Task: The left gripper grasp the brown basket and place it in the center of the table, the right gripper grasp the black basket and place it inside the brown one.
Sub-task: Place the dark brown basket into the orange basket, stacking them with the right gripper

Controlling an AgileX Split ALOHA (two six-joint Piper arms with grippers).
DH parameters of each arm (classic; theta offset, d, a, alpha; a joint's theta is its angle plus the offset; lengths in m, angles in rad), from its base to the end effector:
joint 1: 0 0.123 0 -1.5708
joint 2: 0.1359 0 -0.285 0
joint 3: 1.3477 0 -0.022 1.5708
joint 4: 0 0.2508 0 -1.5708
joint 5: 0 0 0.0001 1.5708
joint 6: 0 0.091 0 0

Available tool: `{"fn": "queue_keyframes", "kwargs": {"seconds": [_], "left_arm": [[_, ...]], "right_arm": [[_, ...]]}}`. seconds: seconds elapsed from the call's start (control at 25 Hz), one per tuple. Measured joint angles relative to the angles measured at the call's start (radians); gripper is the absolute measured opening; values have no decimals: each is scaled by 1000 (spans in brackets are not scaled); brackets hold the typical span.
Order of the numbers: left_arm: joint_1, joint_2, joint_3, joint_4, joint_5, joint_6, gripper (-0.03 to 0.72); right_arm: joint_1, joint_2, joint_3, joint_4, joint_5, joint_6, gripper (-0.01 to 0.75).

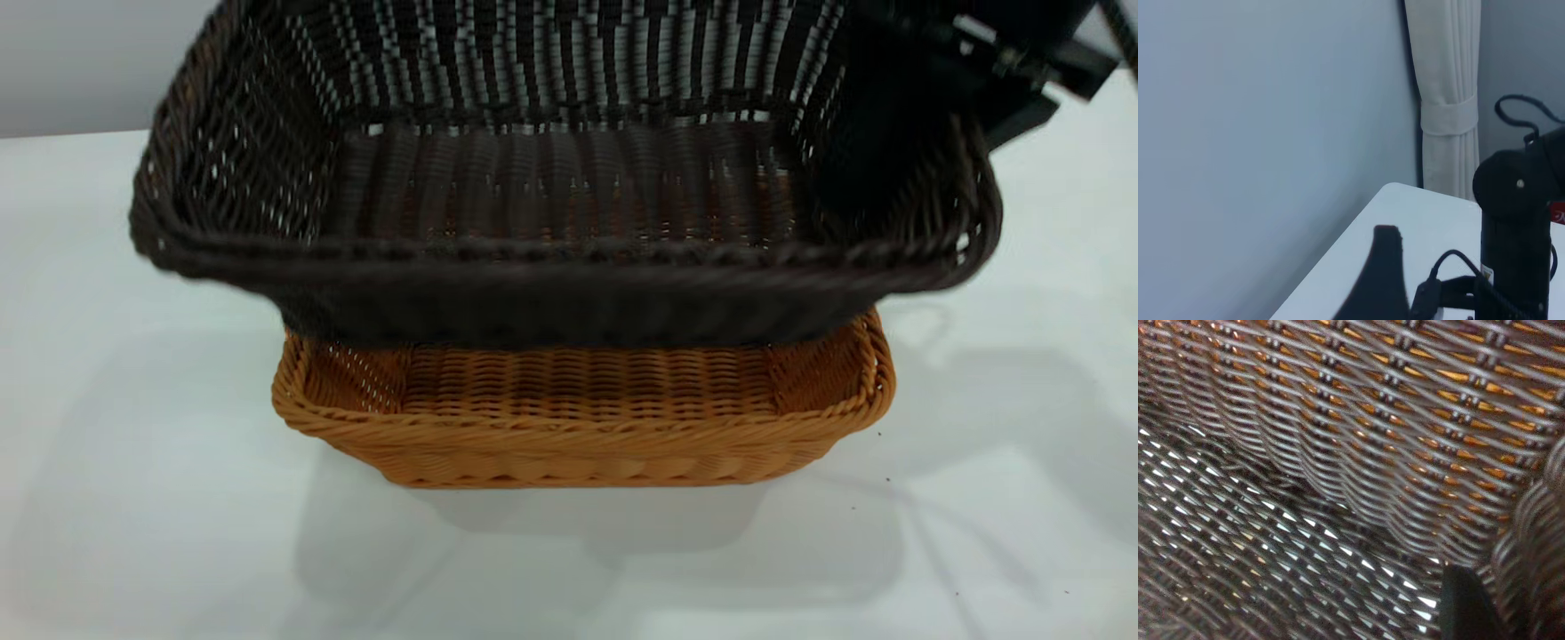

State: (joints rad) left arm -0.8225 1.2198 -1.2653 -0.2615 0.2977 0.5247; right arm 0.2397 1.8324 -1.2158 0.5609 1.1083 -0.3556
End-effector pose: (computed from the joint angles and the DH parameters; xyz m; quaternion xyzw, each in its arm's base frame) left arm 0.1817 -0.2059 0.4423 0.4169 0.6351 -0.2036 0.6175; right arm 0.3181 0.1224 0.1981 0.1557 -0.9568 -0.2449 0.0180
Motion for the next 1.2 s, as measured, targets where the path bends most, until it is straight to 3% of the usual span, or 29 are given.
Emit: {"fn": "queue_keyframes", "kwargs": {"seconds": [0.48, 1.2], "left_arm": [[0, 0, -1, 6, 3, 1, 560], [0, 0, -1, 7, 4, 2, 555]], "right_arm": [[1, 104, -2, 42, -53, -2, 236], [1, 163, -11, 35, -147, -8, 236]]}}
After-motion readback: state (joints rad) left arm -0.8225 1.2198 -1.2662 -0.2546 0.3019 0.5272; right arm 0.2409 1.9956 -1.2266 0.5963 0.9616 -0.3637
